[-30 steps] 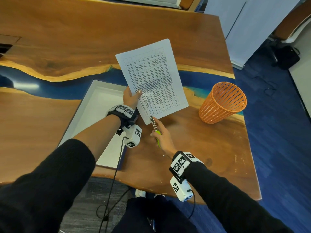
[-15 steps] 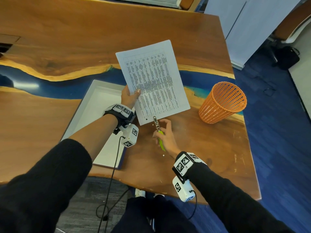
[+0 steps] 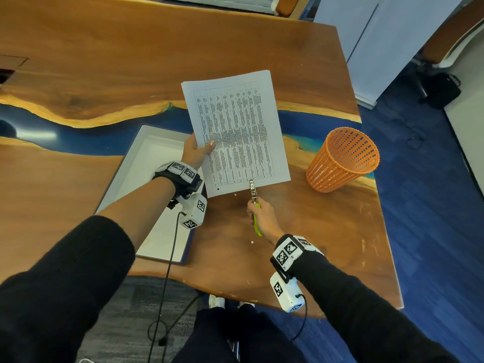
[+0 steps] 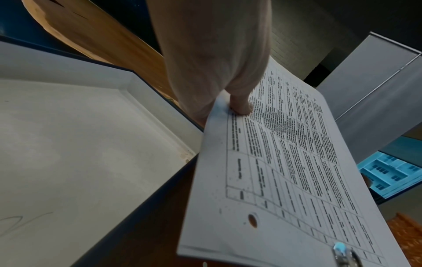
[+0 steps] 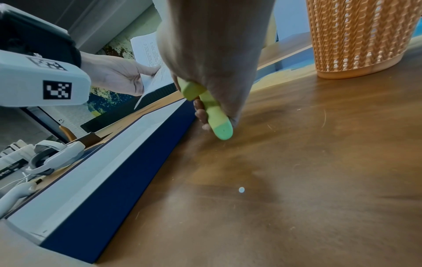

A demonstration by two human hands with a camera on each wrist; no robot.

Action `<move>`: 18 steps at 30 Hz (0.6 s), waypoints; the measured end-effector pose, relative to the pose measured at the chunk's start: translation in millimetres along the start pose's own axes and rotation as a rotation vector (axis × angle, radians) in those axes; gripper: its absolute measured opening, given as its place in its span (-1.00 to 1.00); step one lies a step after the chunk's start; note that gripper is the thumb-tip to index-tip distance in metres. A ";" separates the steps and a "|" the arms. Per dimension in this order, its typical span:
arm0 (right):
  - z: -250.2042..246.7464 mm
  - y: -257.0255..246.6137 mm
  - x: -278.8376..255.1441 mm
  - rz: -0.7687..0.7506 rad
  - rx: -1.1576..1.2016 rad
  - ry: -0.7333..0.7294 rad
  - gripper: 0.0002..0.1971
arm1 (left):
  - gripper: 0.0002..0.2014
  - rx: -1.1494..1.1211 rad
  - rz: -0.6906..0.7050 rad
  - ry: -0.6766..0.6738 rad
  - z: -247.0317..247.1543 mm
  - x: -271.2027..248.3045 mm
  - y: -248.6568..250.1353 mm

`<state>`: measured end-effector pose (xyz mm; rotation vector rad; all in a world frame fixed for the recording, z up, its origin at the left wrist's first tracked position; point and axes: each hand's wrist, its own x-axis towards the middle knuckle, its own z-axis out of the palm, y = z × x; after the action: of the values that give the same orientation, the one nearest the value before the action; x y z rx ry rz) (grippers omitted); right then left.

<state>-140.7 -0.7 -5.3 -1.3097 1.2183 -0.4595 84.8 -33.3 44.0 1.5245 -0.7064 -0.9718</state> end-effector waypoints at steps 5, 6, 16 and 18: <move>2.3 -0.4 -0.9 0.031 0.000 -0.036 -0.73 | -0.55 0.013 -0.002 0.000 1.0 -2.3 0.4; 2.2 -0.3 -0.8 0.038 0.006 -0.042 -0.73 | -0.55 0.015 -0.001 -0.002 1.3 -2.5 0.6; 1.5 -1.1 -3.7 0.050 0.011 -0.070 -0.78 | -0.57 0.013 0.004 -0.005 4.7 -3.9 1.8; 1.8 -1.2 -4.1 0.059 0.020 -0.067 -0.79 | -0.57 0.015 0.002 -0.013 5.0 -3.6 1.6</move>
<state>-140.3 3.3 -2.8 -1.2594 1.1908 -0.3817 78.9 -33.0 46.3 1.5316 -0.7257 -0.9772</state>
